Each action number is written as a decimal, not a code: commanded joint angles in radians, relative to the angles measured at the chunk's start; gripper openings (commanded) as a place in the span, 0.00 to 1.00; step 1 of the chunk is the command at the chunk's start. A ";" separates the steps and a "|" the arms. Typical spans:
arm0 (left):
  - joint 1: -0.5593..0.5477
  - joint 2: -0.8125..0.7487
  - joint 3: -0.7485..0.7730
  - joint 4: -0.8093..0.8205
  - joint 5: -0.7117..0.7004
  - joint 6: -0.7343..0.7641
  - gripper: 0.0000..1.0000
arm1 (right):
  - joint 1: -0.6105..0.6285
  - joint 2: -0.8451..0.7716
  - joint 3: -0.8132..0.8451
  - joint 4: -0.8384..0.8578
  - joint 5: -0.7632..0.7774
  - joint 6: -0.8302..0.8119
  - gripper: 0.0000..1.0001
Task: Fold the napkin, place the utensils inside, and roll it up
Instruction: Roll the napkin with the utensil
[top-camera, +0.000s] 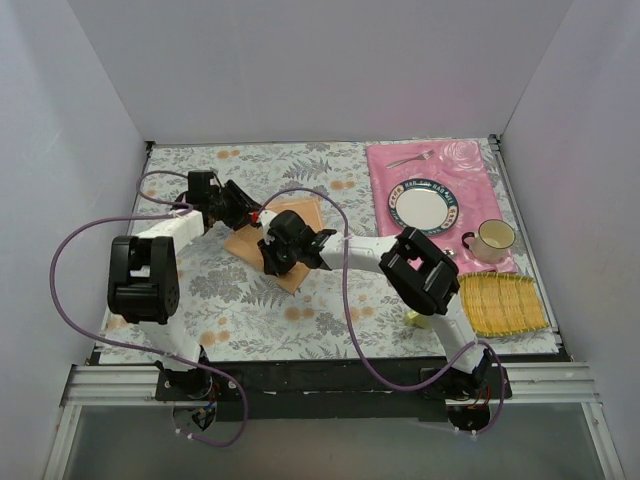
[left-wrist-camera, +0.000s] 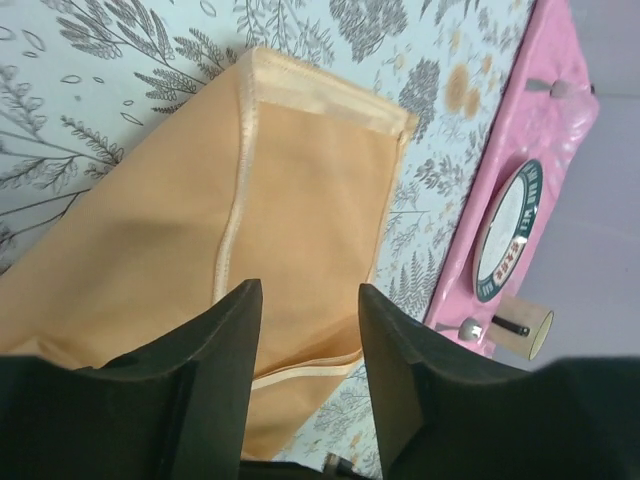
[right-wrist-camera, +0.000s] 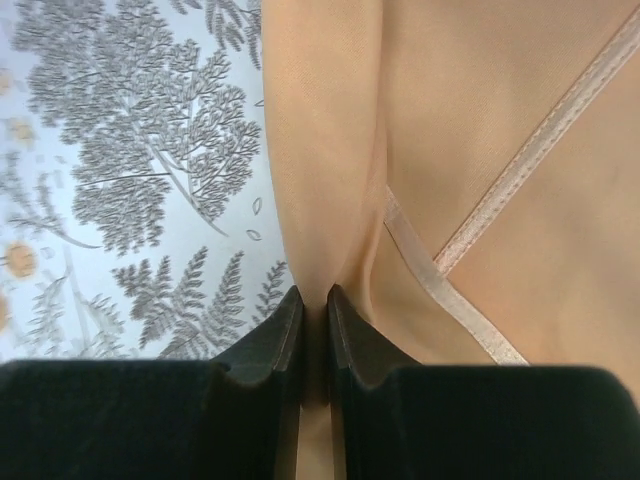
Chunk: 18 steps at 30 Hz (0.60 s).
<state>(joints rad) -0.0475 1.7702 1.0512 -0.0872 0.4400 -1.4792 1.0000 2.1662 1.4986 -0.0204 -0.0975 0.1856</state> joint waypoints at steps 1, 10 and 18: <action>0.003 -0.196 0.011 -0.206 -0.184 0.020 0.46 | -0.034 0.063 -0.086 -0.021 -0.293 0.167 0.01; -0.008 -0.483 -0.190 -0.437 -0.331 -0.070 0.51 | -0.115 0.104 -0.100 0.183 -0.571 0.454 0.01; -0.022 -0.537 -0.286 -0.508 -0.291 -0.153 0.60 | -0.149 0.150 -0.124 0.336 -0.666 0.601 0.01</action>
<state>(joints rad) -0.0608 1.2415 0.7563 -0.5385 0.1616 -1.5864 0.8516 2.2662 1.4014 0.2722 -0.6983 0.6910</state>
